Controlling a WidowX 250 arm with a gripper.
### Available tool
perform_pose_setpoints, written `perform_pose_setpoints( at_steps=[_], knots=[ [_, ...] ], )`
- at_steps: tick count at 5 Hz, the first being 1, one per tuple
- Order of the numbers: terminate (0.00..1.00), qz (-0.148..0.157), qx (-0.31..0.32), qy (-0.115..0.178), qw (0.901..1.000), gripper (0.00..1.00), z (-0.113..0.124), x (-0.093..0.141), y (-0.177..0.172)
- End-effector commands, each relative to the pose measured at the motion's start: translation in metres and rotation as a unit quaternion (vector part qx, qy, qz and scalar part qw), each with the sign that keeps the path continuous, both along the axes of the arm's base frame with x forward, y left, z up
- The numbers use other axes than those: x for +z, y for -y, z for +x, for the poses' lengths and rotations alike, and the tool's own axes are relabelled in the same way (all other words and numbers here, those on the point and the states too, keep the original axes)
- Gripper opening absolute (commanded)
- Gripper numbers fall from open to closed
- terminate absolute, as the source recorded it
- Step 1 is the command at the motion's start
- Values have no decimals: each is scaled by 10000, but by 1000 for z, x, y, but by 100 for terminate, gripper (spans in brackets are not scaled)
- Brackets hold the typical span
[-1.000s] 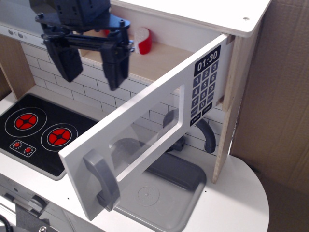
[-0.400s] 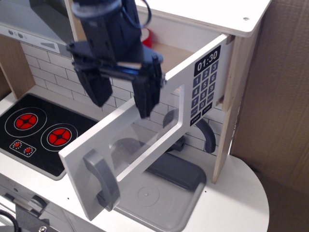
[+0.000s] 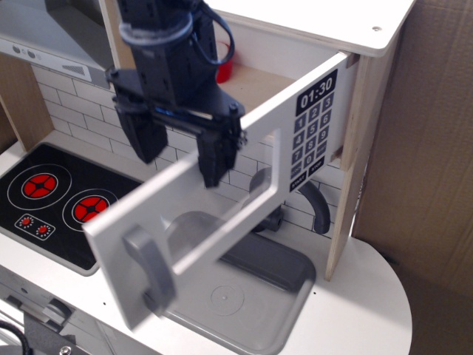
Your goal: Close microwave
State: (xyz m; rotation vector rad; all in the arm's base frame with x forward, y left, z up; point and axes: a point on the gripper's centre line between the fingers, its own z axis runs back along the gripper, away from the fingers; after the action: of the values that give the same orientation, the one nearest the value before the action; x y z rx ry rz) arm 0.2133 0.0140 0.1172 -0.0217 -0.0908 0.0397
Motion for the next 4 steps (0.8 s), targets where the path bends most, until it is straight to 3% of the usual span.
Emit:
perform_pose_setpoints(
  at_steps=[1, 3, 4],
  knots=[
    [0, 142, 90, 136, 9998, 100, 23, 9, -51],
    [0, 589, 2, 229, 9980, 100, 29, 31, -80],
    [0, 745, 246, 241, 9966, 100, 20, 51, -71]
  ],
)
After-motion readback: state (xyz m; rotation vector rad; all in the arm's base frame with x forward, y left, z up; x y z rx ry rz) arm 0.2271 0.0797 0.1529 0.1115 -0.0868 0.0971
